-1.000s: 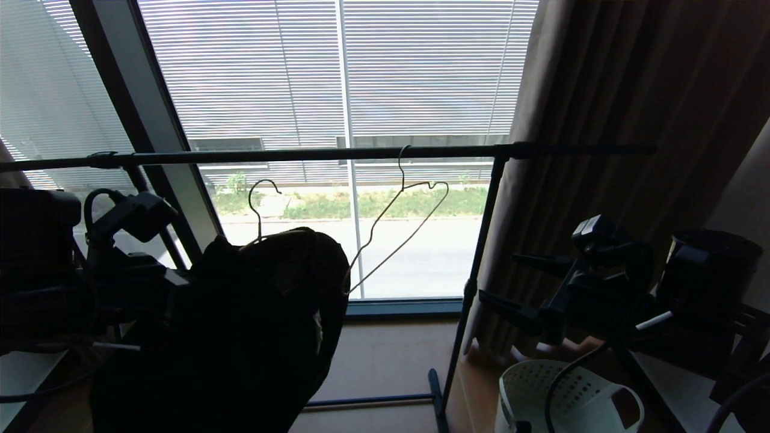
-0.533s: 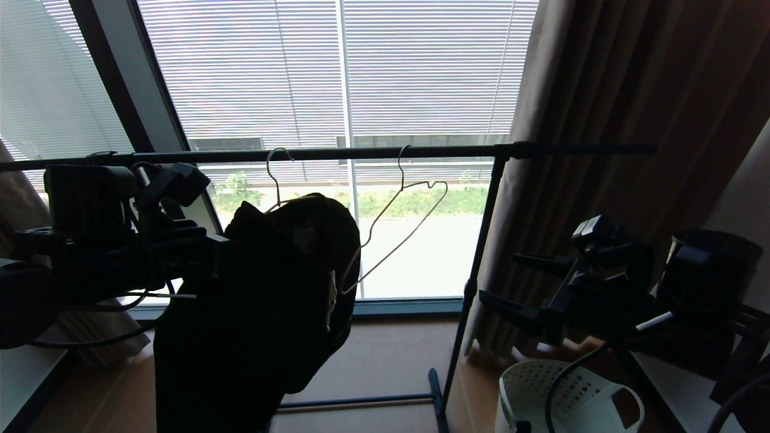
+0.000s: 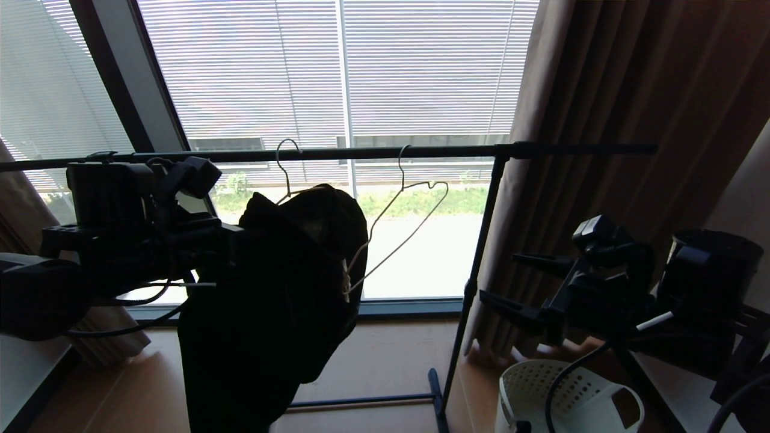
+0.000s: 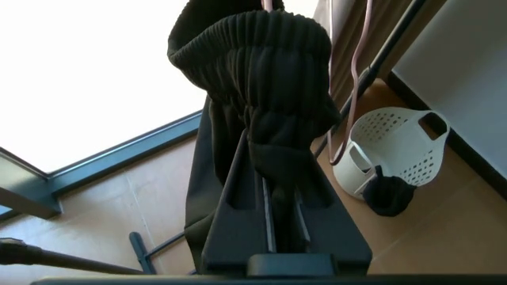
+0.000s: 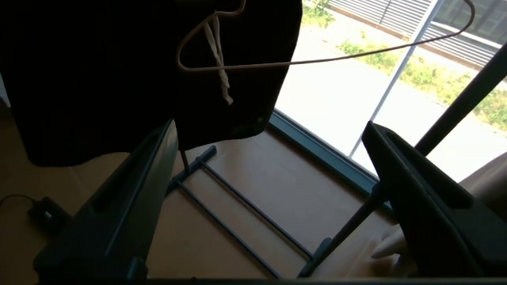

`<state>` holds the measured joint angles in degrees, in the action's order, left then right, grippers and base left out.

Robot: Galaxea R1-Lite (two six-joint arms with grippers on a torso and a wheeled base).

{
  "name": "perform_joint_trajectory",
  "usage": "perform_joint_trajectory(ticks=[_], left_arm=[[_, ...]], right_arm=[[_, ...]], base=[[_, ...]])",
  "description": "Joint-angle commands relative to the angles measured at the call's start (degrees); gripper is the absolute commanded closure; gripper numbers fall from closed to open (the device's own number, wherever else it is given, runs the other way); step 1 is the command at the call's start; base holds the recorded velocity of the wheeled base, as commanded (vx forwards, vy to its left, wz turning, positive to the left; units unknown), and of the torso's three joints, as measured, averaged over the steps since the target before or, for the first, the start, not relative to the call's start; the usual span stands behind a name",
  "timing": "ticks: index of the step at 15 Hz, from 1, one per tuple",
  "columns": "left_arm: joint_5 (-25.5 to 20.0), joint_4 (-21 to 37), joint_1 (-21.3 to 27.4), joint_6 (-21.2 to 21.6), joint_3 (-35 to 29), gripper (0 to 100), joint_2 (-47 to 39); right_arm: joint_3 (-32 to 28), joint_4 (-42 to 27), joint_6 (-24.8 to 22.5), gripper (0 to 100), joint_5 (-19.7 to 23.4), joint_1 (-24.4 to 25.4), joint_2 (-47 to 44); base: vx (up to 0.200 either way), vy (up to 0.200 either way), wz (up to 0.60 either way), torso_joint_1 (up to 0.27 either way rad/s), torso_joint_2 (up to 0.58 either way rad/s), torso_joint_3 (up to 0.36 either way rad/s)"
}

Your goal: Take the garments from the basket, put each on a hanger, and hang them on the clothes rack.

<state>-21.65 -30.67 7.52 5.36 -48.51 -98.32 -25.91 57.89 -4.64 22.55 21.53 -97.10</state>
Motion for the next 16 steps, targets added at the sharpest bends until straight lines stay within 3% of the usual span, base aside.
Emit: perform_joint_trajectory(ticks=[1, 12, 16], left_arm=[[0.0, 0.0, 0.0, 0.0, -0.1, 100, 0.0], [-0.1, -0.2, -0.1, 0.0, -7.0, 100, -7.5], [-0.1, -4.3, 0.0, -0.2, -9.9, 100, -11.5]], right_arm=[[0.0, 0.0, 0.0, 0, 0.0, 0.0, 0.1], [0.0, 0.1, 0.0, 0, -0.4, 0.0, -1.4], [0.0, 0.0, -0.1, 0, -0.4, 0.0, -1.5]], base=[[0.000, 0.000, 0.00, 0.000, 0.00, 0.000], [0.000, 0.000, 0.00, 0.000, 0.00, 0.000], [0.000, 0.000, 0.00, 0.000, 0.00, 0.000]])
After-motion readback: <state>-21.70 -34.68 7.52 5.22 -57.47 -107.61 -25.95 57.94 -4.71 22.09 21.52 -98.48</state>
